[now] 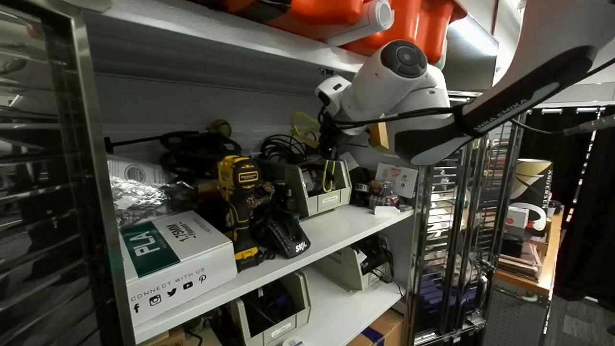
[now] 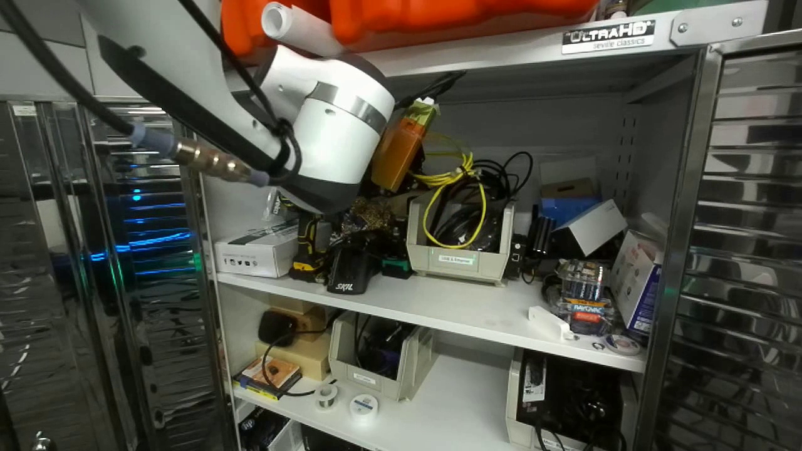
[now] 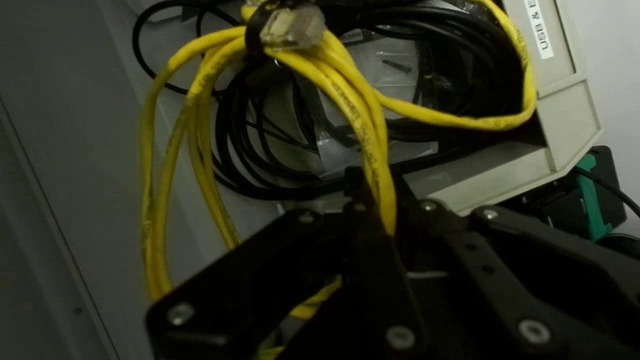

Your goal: Place the yellow cable on the first shelf inside the toolbox

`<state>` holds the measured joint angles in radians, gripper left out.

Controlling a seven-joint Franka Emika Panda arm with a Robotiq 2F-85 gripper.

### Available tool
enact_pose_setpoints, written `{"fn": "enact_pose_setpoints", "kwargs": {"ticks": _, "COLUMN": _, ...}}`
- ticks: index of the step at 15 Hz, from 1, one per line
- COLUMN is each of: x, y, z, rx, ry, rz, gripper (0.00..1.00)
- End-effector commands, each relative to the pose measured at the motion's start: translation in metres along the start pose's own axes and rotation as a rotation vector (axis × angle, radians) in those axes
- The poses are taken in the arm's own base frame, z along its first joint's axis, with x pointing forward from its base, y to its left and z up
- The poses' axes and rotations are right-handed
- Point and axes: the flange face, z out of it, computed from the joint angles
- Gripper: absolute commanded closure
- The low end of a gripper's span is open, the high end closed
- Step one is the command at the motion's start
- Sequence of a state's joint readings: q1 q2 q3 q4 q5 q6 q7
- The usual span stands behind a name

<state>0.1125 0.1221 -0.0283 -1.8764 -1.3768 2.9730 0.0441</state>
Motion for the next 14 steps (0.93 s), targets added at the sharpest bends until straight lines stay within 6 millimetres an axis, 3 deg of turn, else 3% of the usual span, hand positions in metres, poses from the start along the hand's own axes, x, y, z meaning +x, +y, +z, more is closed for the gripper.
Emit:
{"fn": "enact_pose_setpoints", "kwargs": {"ticks": 1, "x": 0.004, "y": 0.030, "z": -0.011, "rx": -0.132, "ry": 0.020, "rz": 0.010, "gripper": 0.89}}
{"fn": "enact_pose_setpoints", "kwargs": {"ticks": 6, "x": -0.012, "y": 0.013, "z": 0.017, "rx": -0.133, "ry": -0.011, "rz": 0.047, "gripper": 0.89}}
{"fn": "enact_pose_setpoints", "kwargs": {"ticks": 11, "x": -0.062, "y": -0.019, "z": 0.075, "rx": -0.031, "ry": -0.124, "rz": 0.079, "gripper": 0.89}}
{"fn": "enact_pose_setpoints", "kwargs": {"ticks": 14, "x": -0.079, "y": -0.029, "z": 0.101, "rx": 0.029, "ry": -0.158, "rz": 0.127, "gripper": 0.89}}
